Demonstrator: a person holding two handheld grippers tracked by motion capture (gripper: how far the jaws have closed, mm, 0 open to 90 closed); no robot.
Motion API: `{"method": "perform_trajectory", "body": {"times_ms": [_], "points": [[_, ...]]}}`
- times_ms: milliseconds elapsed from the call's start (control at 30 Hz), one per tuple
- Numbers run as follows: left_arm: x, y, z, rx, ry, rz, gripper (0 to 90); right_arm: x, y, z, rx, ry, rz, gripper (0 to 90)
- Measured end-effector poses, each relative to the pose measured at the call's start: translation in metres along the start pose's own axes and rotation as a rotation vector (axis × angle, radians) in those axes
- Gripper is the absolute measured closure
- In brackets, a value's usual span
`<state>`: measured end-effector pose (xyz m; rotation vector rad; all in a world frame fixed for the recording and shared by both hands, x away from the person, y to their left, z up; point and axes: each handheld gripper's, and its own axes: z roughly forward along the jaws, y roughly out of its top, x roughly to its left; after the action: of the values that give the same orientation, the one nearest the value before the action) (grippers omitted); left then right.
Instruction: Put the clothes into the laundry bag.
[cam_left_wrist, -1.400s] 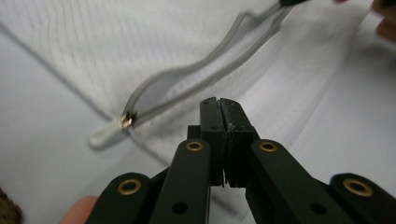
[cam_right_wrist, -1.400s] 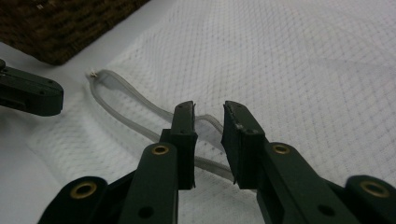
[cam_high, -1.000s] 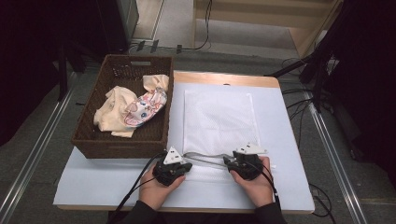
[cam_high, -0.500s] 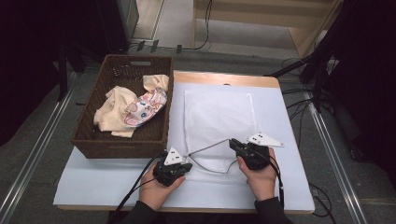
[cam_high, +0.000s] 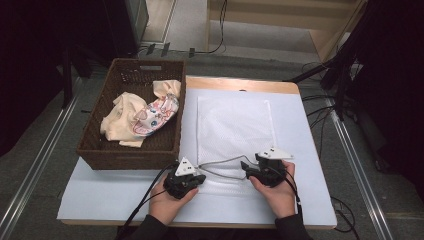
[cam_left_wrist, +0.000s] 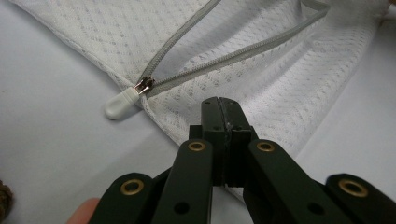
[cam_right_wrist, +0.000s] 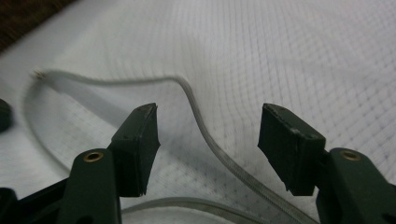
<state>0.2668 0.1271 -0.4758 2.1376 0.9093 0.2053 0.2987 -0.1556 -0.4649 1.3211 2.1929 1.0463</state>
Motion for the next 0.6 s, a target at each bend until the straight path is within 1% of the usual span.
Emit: {"method": "perform_trajectory", "body": {"times_ms": [33,67,100,133,167,233,267,300,367,433,500,533,600], "points": [[0.0,0.0,0.0,0.0,-0.001,-0.002,90.0,0.001,-0.001,0.005,0.03,-0.036,-0.008,41.8],[0.0,0.0,0.0,-0.003,-0.003,-0.003,90.0,0.001,-0.002,0.009,0.046,-0.06,-0.014,47.1],[0.0,0.0,0.0,0.0,-0.001,-0.001,90.0,0.001,-0.003,0.011,0.053,-0.068,-0.016,53.2],[0.0,0.0,0.0,0.001,0.0,0.001,90.0,0.0,-0.004,0.011,0.044,-0.061,-0.006,60.4],[0.0,0.0,0.0,0.0,0.0,0.001,90.0,-0.002,-0.004,0.009,0.018,-0.048,0.004,68.5],[0.0,0.0,-0.001,-0.004,0.001,0.001,90.0,-0.006,-0.004,0.003,-0.03,0.005,0.036,77.0],[0.0,0.0,-0.002,-0.012,0.003,0.007,90.0,-0.008,-0.003,0.0,-0.054,0.016,0.043,78.8],[0.0,0.001,-0.004,-0.025,0.006,0.017,90.0,-0.009,-0.003,-0.003,-0.074,0.017,0.045,81.5],[0.002,0.002,-0.01,-0.063,0.001,0.005,90.0,-0.011,-0.003,-0.007,-0.106,0.033,0.046,86.2],[0.003,0.003,-0.018,-0.086,-0.006,0.002,90.0,-0.011,-0.004,-0.01,-0.123,0.042,0.053,88.8],[0.004,0.006,-0.029,-0.13,-0.012,-0.01,81.2,-0.011,-0.004,-0.011,-0.132,0.068,0.06,89.0],[0.005,0.008,-0.036,-0.156,-0.02,-0.012,78.0,-0.012,-0.004,-0.012,-0.134,0.073,0.064,88.9],[0.006,0.014,-0.051,-0.207,-0.037,-0.005,73.1,-0.012,-0.005,-0.012,-0.138,0.078,0.065,88.9]]}}
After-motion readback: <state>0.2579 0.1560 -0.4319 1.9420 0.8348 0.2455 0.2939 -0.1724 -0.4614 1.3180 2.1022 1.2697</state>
